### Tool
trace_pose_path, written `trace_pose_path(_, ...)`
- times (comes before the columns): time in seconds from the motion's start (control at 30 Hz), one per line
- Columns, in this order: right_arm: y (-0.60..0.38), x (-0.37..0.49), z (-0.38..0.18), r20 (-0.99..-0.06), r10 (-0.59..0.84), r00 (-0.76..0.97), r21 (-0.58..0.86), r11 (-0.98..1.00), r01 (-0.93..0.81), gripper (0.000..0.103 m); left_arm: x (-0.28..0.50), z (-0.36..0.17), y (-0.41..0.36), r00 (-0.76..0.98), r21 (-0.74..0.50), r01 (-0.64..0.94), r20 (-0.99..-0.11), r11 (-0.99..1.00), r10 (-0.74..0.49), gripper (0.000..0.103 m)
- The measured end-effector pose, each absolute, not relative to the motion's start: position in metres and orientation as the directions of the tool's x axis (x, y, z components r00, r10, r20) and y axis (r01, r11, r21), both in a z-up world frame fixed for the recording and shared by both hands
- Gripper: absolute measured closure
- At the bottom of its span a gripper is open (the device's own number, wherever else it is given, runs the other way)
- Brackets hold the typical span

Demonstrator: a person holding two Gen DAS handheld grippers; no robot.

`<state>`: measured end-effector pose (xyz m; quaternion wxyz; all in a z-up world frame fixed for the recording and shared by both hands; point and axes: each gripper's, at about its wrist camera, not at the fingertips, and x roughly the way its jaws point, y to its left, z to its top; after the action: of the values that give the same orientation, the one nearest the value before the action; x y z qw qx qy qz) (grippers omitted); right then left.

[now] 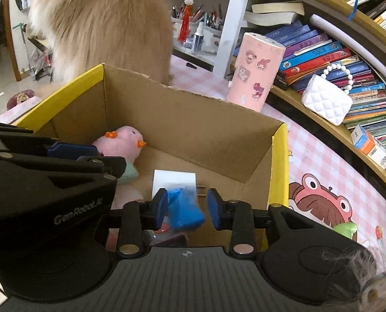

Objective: Organize objects
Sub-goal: 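Open the right tool to drop the plush while the left tool releases the stapler, then withdraw both open tools from the box toward the white box and sponge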

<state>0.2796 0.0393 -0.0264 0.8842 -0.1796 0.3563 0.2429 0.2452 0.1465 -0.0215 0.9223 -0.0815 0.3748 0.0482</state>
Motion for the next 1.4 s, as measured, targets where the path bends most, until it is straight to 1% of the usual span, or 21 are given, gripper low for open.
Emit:
trace_pose_path(0.17, 0.033, 0.275, -0.019, -0.698, 0.305, 0.648, -0.117, 0.844, -0.523, 0.064, 0.229, -0.008, 0.148, 0.753, -0.116, -0.147, -0.657, 0.982, 0.035, 0.058)
trace_pose_path(0.3, 0.024, 0.261, -0.005, -0.656, 0.319, 0.684, -0.092, 0.866, -0.492, 0.065, 0.210, 0.011, 0.149, 0.790, -0.127, -0.133, -0.612, 0.983, 0.028, 0.053)
trace_pose_path(0.37, 0.020, 0.252, 0.003, -0.635, 0.323, 0.702, -0.083, 0.875, -0.477, 0.065, 0.198, 0.019, 0.150, 0.808, -0.130, -0.128, -0.588, 0.983, 0.028, 0.044)
trace_pose_path(0.5, 0.013, 0.230, 0.019, -0.588, 0.330, 0.738, -0.072, 0.888, -0.455, 0.065, 0.171, 0.032, 0.154, 0.836, -0.130, -0.128, -0.547, 0.983, 0.037, 0.036)
trace_pose_path(0.6, 0.008, 0.212, 0.028, -0.559, 0.325, 0.763, -0.076, 0.896, -0.437, 0.065, 0.150, 0.038, 0.159, 0.849, -0.138, -0.139, -0.526, 0.981, 0.046, 0.032)
trace_pose_path(0.73, 0.001, 0.186, 0.033, -0.541, 0.311, 0.782, -0.080, 0.906, -0.415, 0.065, 0.125, 0.037, 0.165, 0.853, -0.142, -0.150, -0.519, 0.978, 0.056, 0.024)
trace_pose_path(0.83, -0.002, 0.166, 0.029, -0.550, 0.294, 0.782, -0.084, 0.912, -0.402, 0.065, 0.108, 0.031, 0.166, 0.843, -0.140, -0.153, -0.535, 0.978, 0.056, 0.023)
trace_pose_path(1.07, -0.005, 0.124, 0.009, -0.605, 0.266, 0.750, -0.066, 0.922, -0.381, 0.064, 0.077, 0.018, 0.163, 0.809, -0.118, -0.140, -0.586, 0.983, 0.045, 0.021)
trace_pose_path(1.17, -0.007, 0.108, 0.004, -0.611, 0.258, 0.748, -0.064, 0.926, -0.372, 0.061, 0.063, 0.013, 0.162, 0.800, -0.116, -0.135, -0.598, 0.984, 0.039, 0.018)
trace_pose_path(1.4, -0.020, 0.074, -0.006, -0.626, 0.207, 0.752, -0.064, 0.947, -0.314, 0.058, 0.035, 0.001, 0.151, 0.772, -0.114, -0.114, -0.635, 0.987, 0.015, 0.017)
